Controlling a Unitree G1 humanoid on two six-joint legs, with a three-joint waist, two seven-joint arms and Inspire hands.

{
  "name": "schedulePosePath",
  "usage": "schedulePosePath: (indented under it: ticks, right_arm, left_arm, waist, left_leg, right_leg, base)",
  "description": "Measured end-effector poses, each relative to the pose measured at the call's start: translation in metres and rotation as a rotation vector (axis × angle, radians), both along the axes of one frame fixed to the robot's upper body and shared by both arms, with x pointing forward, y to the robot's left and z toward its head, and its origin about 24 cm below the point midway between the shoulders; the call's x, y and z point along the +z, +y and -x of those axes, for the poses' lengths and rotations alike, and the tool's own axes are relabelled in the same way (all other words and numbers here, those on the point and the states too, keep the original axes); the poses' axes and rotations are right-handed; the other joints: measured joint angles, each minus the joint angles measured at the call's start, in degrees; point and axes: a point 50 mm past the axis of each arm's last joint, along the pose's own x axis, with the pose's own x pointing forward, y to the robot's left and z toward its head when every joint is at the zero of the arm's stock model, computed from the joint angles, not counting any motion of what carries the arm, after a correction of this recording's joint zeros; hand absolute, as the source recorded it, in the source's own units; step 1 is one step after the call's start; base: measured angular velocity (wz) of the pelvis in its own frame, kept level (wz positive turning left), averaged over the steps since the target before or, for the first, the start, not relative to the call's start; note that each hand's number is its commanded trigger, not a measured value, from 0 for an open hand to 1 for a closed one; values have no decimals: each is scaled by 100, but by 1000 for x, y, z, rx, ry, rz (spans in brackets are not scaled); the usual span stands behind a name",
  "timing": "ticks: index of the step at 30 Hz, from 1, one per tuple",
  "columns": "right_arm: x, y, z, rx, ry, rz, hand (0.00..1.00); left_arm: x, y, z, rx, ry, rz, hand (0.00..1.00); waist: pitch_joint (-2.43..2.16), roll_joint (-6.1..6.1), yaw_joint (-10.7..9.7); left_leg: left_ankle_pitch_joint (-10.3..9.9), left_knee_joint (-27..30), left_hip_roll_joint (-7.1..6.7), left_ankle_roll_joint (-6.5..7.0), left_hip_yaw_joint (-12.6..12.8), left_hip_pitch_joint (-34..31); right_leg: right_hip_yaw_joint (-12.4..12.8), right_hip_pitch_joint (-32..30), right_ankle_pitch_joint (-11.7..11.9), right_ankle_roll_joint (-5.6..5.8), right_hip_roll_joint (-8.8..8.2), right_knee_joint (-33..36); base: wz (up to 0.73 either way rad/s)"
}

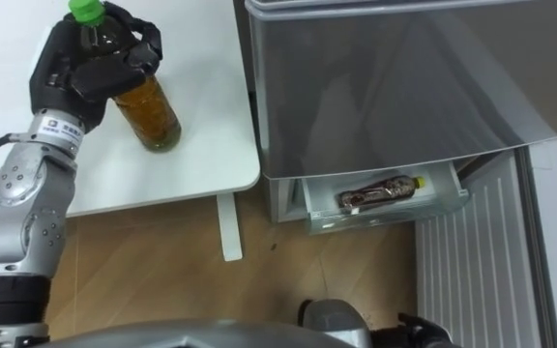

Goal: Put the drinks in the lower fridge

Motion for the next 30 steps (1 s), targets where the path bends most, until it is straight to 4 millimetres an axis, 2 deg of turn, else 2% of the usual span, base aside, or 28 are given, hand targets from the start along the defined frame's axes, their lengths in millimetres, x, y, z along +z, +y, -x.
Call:
schedulePosePath:
  ticks: [8, 14, 21, 30]
  right_arm:
    - [0, 0, -4, -14, -10, -10, 0]
    - [0, 0, -4, -15, -8, -5, 0]
    - [0, 0, -5, -2, -5, 5, 0]
    - [0, 3, -3, 3, 1, 0, 0]
  left_arm:
    - [2, -3, 0, -20, 11, -1, 100]
    - [17, -9, 1, -79, -47, -8, 100]
    - [31, -20, 4, -174, -110, -12, 100]
    - [44, -35, 14, -309, -174, 185, 100]
  waist:
    - [0, 12, 26]
    - [-5, 15, 38]
    - [-18, 9, 190]
    - [-49, -44, 262]
  left_leg:
    - [0, 29, 4, 0, 29, -26]
    - [0, 26, 5, 0, 43, -24]
    - [0, 56, 17, 0, 20, -45]
    - [2, 116, 14, -1, -99, -118]
  right_leg:
    - [-8, -16, 9, -14, -2, -3]
    - [-6, -16, 9, -14, -2, -3]
    - [-44, -2, 9, -15, -2, -6]
    - [-127, -3, 10, -19, -26, -9]
  base:
    - [0]
    - [0]
    - [2]
    - [5]
